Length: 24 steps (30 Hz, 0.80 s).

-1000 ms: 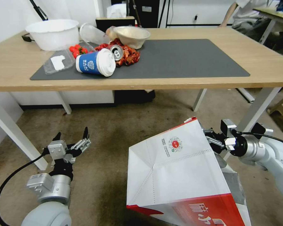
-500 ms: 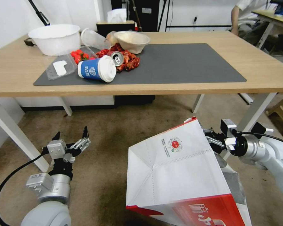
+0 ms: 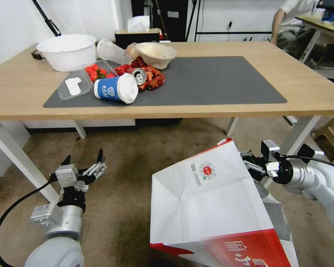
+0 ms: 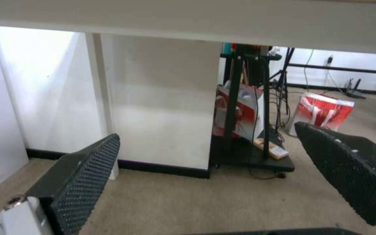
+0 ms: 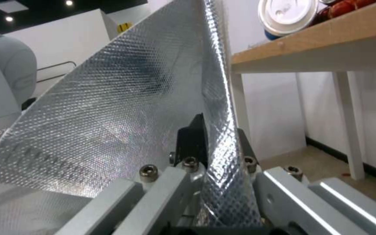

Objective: Pick up the food delivery bag from the floor and place it on the table.

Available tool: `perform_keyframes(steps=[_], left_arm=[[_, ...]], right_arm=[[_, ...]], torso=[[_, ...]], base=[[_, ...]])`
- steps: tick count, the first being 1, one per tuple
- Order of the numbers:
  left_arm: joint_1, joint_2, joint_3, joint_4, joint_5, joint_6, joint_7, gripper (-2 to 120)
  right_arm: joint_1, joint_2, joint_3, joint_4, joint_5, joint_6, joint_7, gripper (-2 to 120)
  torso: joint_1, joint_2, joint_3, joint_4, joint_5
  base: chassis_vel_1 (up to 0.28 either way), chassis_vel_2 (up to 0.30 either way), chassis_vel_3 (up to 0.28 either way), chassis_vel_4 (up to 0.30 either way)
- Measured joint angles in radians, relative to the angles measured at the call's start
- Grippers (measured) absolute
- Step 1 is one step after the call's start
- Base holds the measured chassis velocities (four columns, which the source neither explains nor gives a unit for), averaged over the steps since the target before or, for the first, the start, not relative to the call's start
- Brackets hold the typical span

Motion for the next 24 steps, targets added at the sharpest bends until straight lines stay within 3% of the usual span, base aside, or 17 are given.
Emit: perform_keyframes(steps=[24], left_arm=[[0.004,-0.001,0.0,-0.007,0.004,0.005,0.004,100]], right_arm=[[-0.01,-0.001,0.008,0.011,-0.003,-0.004,-0.009,0]], torso=[[0.033,0.095,0.062,0.0,0.0]], base=[[0.0,0.0,0.0,0.0]])
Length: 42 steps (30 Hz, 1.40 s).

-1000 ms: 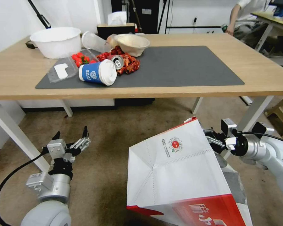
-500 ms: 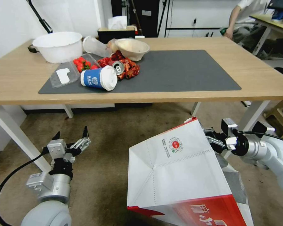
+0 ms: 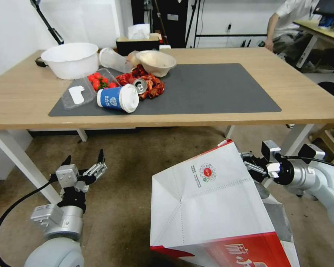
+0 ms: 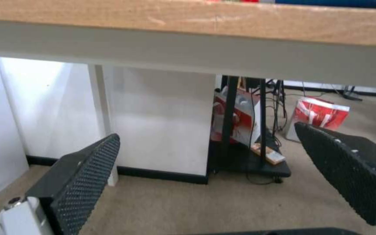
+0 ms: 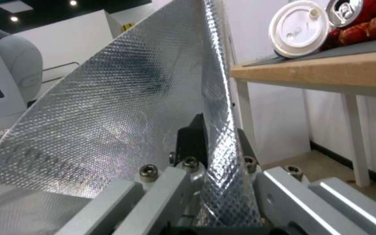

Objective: Pick up the food delivery bag from the floor and place it on the table.

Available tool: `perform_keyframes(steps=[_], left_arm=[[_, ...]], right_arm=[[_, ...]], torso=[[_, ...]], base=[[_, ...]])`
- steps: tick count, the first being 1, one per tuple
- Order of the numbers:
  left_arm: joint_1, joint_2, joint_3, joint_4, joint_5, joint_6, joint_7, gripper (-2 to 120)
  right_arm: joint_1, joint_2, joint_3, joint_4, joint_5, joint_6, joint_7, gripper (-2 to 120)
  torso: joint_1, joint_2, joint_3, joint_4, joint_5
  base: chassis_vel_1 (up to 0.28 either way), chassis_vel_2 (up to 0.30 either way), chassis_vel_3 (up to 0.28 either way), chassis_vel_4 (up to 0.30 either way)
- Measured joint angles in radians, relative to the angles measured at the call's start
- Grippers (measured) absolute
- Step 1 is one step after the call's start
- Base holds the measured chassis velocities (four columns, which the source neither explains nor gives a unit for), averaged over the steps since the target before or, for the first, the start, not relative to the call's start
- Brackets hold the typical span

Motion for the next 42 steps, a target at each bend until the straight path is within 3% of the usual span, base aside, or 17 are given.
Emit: perform_keyframes(steps=[42], left_arm=[[-0.003,0.0,0.004,-0.006,0.001,-0.001,0.007,100]], right_arm=[[-0.014,-0.005,0.012,0.009,-0.002,-0.001,-0.004,0]], torso=[[0.066,0.173,0.107,0.0,0.0]], base=[[0.0,0.0,0.0,0.0]])
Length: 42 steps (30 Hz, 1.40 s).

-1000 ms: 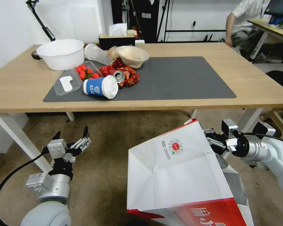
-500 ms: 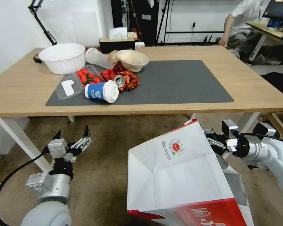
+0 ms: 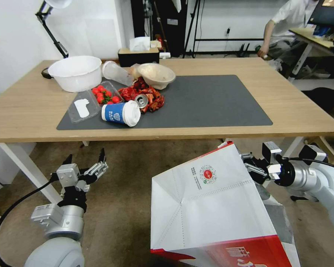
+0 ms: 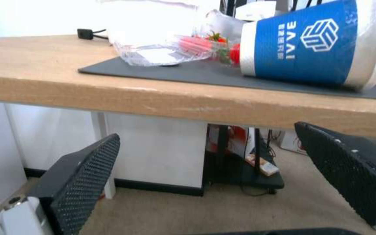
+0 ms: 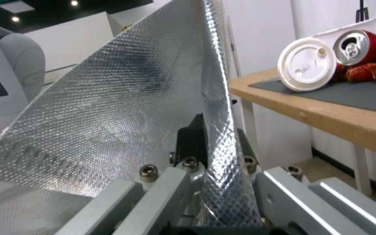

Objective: Pick up the food delivery bag from the floor and place it on the table.

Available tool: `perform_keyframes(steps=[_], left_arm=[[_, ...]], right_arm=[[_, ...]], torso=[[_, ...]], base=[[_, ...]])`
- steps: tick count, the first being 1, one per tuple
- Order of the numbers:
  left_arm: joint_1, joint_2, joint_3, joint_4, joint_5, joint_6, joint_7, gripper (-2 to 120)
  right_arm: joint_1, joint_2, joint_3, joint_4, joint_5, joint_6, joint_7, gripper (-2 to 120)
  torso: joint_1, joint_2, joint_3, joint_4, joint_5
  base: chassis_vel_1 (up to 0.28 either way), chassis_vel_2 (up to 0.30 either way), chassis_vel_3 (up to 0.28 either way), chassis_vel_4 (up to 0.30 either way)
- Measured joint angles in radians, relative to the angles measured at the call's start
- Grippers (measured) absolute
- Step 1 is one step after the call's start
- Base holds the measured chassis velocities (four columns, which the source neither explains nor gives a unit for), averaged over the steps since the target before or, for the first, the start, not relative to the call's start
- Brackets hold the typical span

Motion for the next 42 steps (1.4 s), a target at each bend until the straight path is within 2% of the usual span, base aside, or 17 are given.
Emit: perform_keyframes(steps=[42], left_arm=[[0.004,0.0,-0.006,-0.012,-0.001,0.002,0.002,100]], right_arm=[[-0.014,-0.002,0.013,0.023,0.003,-0.001,-0.005,0]], torso=[[0.074,0.18,0.106,0.0,0.0]], base=[[0.0,0.0,0.0,0.0]])
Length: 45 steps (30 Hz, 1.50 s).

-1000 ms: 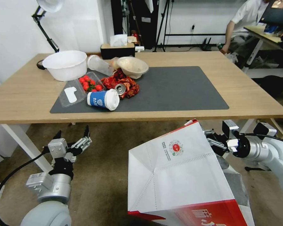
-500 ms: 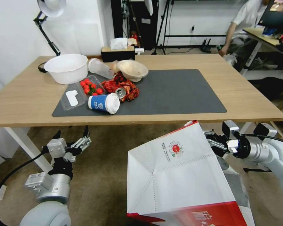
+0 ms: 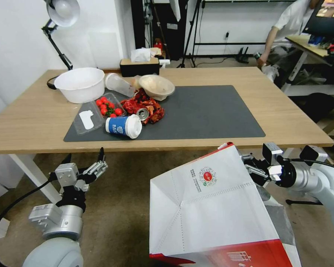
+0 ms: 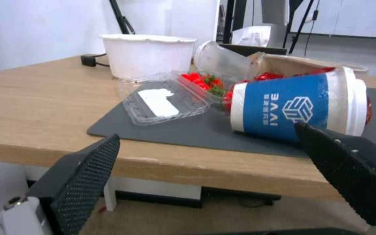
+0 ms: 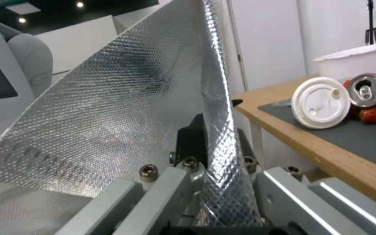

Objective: Pick up the food delivery bag from the floor and place it on the table.

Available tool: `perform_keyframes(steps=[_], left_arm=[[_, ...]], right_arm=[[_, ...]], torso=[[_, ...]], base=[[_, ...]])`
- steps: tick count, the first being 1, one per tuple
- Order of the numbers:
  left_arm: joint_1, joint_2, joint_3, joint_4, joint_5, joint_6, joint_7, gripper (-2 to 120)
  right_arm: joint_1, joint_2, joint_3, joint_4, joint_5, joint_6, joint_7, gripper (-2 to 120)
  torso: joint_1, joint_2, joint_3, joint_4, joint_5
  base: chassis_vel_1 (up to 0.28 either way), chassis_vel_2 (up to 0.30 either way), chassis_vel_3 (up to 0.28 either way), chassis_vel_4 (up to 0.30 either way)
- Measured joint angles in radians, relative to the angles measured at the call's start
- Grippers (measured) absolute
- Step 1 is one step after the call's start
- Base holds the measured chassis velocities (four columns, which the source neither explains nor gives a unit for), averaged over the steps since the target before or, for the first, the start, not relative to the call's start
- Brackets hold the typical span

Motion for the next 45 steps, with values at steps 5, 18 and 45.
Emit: perform_keyframes(steps=[5,18,45], left_arm=[[0.0,0.0,0.0,-0.001,-0.002,0.001,0.0,100],[-0.001,-0.002,-0.002,0.002,0.0,0.001,0.0,100],[0.005,-0.002,0.0,-0.003,0.004,0.0,0.002,100]], right_arm=[[-0.002,0.0,0.002,0.001,0.0,-0.001,-0.001,0],[0.003,-0.008,0.002,0.001,0.002,-0.001,-0.002,0],[-0.014,-0.006,0.016,0.003,0.002,-0.001,-0.007,0]], torso=[[0.01,0.023,0.013,0.0,0.0],[0.035,0.083,0.048,0.0,0.0],[0.091,0.212,0.121,0.0,0.0]], base=[[0.0,0.0,0.0,0.0],[0.0,0.0,0.0,0.0],[0.0,0.0,0.0,0.0]])
